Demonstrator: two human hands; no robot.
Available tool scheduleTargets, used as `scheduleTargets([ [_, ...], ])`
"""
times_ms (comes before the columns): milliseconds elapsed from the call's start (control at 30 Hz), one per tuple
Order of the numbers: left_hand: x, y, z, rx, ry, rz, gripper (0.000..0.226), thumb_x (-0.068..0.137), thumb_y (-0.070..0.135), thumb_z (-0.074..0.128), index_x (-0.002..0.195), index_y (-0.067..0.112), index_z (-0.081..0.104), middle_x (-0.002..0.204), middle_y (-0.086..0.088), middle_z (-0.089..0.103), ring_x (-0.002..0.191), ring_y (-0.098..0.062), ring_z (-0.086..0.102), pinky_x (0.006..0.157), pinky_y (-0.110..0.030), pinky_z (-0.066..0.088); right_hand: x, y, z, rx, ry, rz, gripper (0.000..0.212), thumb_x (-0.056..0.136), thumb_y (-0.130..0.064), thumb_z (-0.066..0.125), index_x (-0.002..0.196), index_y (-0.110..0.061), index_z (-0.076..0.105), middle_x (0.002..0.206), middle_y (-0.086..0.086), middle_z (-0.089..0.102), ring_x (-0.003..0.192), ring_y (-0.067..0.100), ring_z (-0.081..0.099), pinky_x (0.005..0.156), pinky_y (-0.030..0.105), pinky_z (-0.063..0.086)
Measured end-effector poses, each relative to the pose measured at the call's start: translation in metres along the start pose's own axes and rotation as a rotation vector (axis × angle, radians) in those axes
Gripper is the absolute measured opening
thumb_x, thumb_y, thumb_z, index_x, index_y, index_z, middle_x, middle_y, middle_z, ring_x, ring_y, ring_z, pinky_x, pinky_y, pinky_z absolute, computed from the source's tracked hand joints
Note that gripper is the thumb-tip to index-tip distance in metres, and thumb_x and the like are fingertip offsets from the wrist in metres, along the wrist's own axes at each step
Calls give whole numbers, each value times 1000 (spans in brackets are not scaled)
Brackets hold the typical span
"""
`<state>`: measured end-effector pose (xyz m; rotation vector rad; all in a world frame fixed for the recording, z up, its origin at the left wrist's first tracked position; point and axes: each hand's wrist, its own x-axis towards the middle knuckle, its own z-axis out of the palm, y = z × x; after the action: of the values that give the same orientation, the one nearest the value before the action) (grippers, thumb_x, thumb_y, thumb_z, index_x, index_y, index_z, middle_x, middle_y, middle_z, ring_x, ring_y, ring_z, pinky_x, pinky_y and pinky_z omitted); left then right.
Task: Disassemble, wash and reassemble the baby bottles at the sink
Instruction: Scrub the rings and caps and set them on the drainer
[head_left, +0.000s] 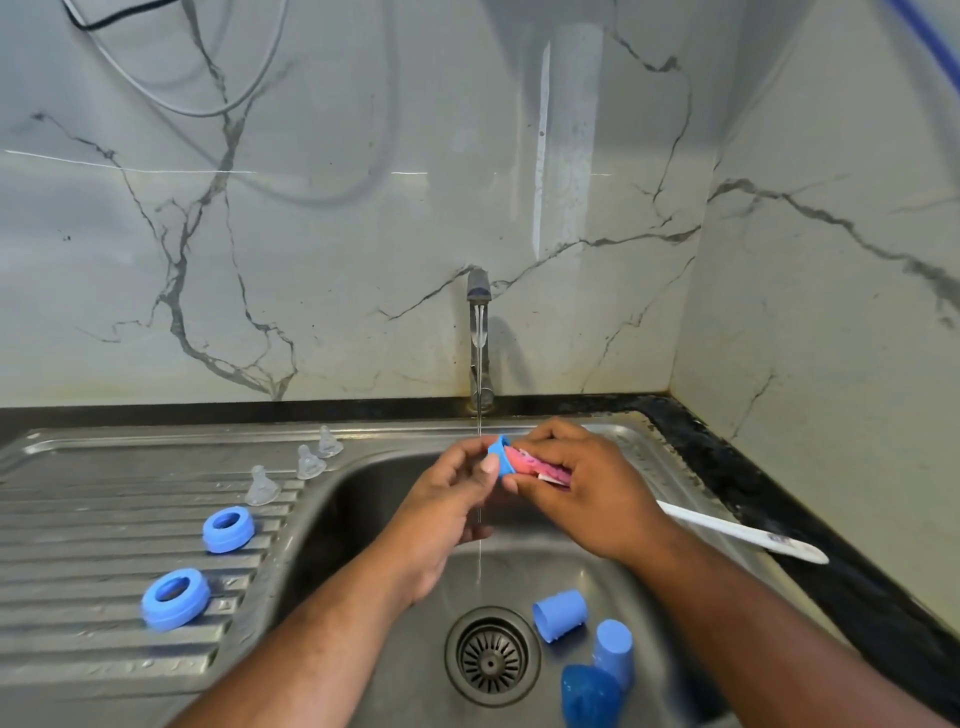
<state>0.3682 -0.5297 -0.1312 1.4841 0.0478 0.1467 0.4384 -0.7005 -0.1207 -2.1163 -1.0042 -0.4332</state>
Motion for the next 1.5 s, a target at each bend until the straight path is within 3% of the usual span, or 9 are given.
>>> scheduleTargets([
  [267, -3, 7, 3, 4, 133, -135, 58, 95, 64, 49, 96, 13, 77, 75, -6, 70, 67, -14, 56, 61, -29, 35, -1, -5, 2, -14, -111, -129, 28, 90, -39, 74, 116, -30, 72, 108, -20, 56, 91, 5, 59, 71, 28, 48],
  [433, -4, 11, 0, -117, 113, -417, 56, 92, 67, 51, 74, 16, 66, 60, 1, 59, 49, -10, 50, 52, -24, 31, -4, -7, -6, -79, -65, -194, 34, 95, -40, 59, 129, -38, 64, 116, -21, 51, 101, 6, 58, 76, 37, 54],
  [633, -6, 13, -1, -237, -3, -518, 52, 87, 62, 61, 76, 12, 65, 61, 0, 56, 43, -5, 41, 45, -17, 28, -2, -5, -5, -234, -3, -395, 31, 90, -22, 71, 118, -35, 74, 118, -10, 59, 104, 12, 55, 72, 35, 52],
  [767, -3, 13, -1, -245, 13, -403, 46, 92, 53, 64, 86, 8, 69, 65, -6, 59, 45, -7, 46, 43, -17, 40, 0, -8, -3, -354, -2, -371, 26, 91, -20, 69, 113, -32, 75, 116, -8, 59, 99, 15, 55, 65, 30, 47],
  [967, -2, 7, -3, -82, 26, -38, 40, 94, 39, 63, 103, 0, 70, 83, -13, 73, 68, -17, 66, 62, -25, 53, 1, -16, 4, -313, -193, -24, 26, 101, -27, 53, 124, -35, 64, 106, -16, 46, 91, 10, 53, 66, 25, 39],
  [1167, -1, -4, 1, 173, 108, 312, 31, 89, 8, 74, 119, 10, 67, 106, -4, 77, 100, -15, 73, 88, -25, 57, 2, -20, -15, -20, -347, 138, 15, 91, -27, 68, 78, -27, 62, 85, -4, 56, 78, 14, 60, 67, 31, 45],
  [1333, -1, -8, 6, 12, 31, 265, 49, 78, -1, 77, 124, 6, 61, 117, -13, 72, 102, -20, 73, 83, -26, 58, -2, -17, -11, -136, -222, 118, 20, 89, -37, 71, 73, -38, 59, 83, -10, 52, 80, 11, 57, 65, 32, 41],
  [1400, -2, -4, 6, -115, 23, 151, 49, 79, 12, 75, 125, 6, 61, 120, -16, 71, 110, -26, 71, 90, -31, 59, -5, -18, -10, -255, -204, 64, 3, 93, -40, 66, 91, -37, 65, 92, -11, 50, 88, 13, 57, 66, 31, 39],
  [1500, -2, 1, 0, -78, -22, -31, 44, 93, 41, 60, 118, 6, 69, 109, -17, 76, 100, -26, 74, 91, -36, 56, -7, -20, -8, -369, -187, 2, 22, 95, -39, 61, 117, -36, 63, 107, -12, 49, 92, 12, 57, 67, 30, 36],
])
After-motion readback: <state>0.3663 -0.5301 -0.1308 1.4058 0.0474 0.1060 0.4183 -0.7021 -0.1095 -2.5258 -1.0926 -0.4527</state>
